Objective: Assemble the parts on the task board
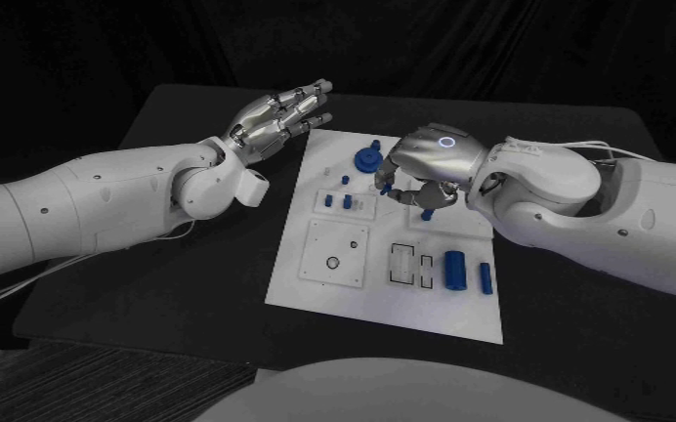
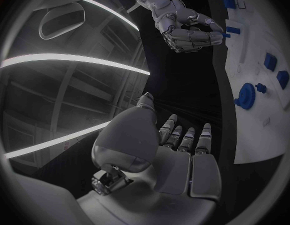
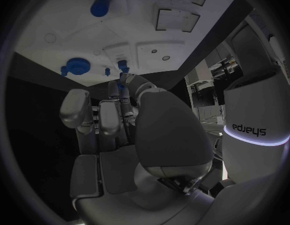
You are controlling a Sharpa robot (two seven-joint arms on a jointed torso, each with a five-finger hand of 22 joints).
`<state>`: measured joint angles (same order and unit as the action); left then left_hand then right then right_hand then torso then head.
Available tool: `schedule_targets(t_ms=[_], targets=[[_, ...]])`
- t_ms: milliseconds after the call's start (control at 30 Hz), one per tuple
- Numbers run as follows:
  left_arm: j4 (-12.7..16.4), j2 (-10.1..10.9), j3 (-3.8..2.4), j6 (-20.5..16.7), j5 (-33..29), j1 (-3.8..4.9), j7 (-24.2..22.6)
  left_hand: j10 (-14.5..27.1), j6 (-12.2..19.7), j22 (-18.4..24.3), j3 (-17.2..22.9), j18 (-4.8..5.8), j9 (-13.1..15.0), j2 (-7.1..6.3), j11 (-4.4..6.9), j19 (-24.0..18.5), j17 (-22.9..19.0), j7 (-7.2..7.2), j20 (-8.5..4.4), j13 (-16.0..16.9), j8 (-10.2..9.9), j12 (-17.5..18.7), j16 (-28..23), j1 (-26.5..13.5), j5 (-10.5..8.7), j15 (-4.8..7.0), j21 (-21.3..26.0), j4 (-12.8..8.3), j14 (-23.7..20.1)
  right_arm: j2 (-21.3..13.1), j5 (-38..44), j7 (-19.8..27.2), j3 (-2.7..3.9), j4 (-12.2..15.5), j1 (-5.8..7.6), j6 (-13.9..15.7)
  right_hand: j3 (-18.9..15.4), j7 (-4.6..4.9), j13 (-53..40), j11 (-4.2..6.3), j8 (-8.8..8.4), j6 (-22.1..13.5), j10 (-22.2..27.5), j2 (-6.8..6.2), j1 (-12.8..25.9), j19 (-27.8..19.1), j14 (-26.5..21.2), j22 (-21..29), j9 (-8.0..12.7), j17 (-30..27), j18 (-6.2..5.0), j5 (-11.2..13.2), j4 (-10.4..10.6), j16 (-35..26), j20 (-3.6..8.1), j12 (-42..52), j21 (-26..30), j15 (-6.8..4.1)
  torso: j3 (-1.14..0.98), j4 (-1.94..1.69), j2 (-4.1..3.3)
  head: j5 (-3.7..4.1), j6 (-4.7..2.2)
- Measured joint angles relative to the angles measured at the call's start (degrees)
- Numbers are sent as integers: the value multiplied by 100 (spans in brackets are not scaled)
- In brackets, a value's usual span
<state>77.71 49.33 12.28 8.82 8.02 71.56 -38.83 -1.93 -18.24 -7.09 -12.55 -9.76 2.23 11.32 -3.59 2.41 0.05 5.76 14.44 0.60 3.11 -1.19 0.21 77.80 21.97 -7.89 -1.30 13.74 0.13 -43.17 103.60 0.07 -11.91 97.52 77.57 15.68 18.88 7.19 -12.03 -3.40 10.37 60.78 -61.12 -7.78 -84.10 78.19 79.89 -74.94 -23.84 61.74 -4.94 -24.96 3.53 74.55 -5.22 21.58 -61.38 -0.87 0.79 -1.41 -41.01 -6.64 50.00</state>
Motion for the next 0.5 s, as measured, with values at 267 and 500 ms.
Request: schedule_targets(t_ms=[267,500], targets=[[6,3,0,2,0,-5,0,0,-9,12,-16,0,0,0,0,0,0,9,0,0,0,-9,0,0,0,0,0,16,0,358,1,0,-2,-144,-106,-159,31,21,15,-8,-46,-61,-6,24,-24,-20,-20,1,23,-13,0,1,-31,0,-20,-32,48,20,5,-18,-2,-83,0],[-4,-20,0,2,-1,-8,-1,0,-9,11,-16,1,3,49,0,0,0,9,0,0,22,-9,0,-1,21,0,0,16,0,547,1,-3,2,-191,-228,-269,31,21,19,-8,-67,-61,-6,24,-24,-20,-20,1,31,-13,0,1,-31,0,-20,-32,48,20,3,-37,-10,-153,0]])
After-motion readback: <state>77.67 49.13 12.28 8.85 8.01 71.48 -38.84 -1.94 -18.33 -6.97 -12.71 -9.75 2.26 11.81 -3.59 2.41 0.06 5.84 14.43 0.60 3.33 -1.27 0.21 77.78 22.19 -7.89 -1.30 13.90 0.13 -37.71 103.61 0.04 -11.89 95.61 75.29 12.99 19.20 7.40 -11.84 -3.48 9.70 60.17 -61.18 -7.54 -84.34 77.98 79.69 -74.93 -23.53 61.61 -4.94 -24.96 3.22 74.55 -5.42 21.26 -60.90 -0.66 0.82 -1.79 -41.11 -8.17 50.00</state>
